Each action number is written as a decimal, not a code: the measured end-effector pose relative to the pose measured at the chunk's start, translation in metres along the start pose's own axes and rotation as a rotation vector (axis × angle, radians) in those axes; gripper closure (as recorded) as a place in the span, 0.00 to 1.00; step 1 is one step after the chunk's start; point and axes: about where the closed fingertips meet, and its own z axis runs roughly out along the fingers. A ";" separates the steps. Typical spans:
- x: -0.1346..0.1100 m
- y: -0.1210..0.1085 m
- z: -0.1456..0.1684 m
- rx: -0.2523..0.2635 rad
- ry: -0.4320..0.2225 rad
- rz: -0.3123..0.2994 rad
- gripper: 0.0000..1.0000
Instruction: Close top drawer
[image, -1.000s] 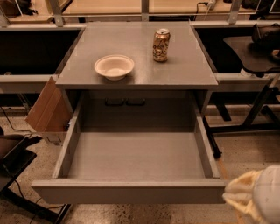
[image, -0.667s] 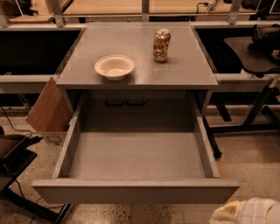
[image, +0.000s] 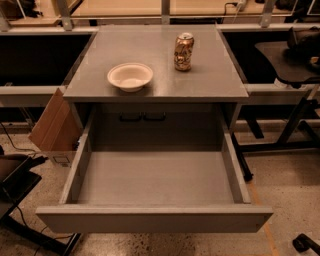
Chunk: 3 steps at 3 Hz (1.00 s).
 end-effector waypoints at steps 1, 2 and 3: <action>0.003 0.003 0.007 -0.021 -0.003 0.008 1.00; -0.002 0.002 0.014 -0.020 -0.012 -0.003 1.00; -0.046 -0.033 0.049 0.001 -0.125 -0.103 1.00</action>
Offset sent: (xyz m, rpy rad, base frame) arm 0.0070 0.0175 -0.0180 0.0300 -0.0017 0.0179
